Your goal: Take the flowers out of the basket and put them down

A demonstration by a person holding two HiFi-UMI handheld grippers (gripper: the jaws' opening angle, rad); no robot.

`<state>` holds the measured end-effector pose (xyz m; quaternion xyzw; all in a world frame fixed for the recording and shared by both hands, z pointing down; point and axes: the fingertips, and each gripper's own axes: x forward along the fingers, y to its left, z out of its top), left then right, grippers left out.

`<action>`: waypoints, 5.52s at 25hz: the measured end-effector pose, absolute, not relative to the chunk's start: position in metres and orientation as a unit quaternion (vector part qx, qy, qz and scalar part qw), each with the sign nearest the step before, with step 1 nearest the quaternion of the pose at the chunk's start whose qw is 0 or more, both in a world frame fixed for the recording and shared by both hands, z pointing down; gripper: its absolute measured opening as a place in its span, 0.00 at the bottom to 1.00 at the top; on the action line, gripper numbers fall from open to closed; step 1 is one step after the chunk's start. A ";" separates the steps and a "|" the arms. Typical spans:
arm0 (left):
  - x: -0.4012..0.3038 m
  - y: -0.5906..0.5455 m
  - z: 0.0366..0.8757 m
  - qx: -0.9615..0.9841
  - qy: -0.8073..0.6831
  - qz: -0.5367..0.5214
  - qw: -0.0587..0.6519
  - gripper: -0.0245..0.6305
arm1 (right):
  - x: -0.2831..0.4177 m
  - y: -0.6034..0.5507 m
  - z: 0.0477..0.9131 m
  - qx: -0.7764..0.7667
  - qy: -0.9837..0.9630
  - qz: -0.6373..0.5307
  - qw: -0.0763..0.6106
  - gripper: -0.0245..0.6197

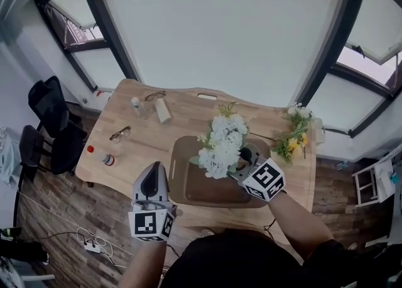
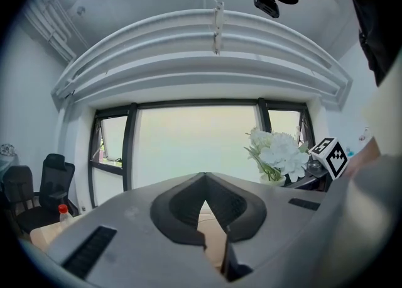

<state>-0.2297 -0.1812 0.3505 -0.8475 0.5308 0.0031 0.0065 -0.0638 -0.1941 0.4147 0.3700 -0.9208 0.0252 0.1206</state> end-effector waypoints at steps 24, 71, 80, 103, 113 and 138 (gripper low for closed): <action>-0.099 -0.196 0.334 -0.908 0.418 0.025 0.011 0.04 | 0.087 -0.167 0.331 0.501 -0.861 0.004 0.082 0.45; 0.077 -0.196 0.373 -0.965 0.261 -0.002 0.005 0.04 | 0.239 -0.076 0.423 0.675 -0.736 0.047 0.028 0.45; 0.094 -0.200 0.394 -0.967 0.255 -0.020 0.000 0.04 | 0.255 -0.080 0.467 0.690 -0.720 0.059 0.034 0.45; 0.095 -0.207 0.444 -0.960 0.271 -0.063 -0.015 0.04 | 0.256 -0.099 0.545 0.673 -0.733 0.072 0.066 0.45; 0.093 -0.206 0.443 -0.957 0.282 -0.065 -0.015 0.04 | 0.253 -0.106 0.553 0.662 -0.746 0.059 0.042 0.45; 0.072 -0.202 0.432 -0.957 0.283 -0.064 -0.010 0.04 | 0.246 -0.100 0.581 0.667 -0.735 0.074 0.097 0.45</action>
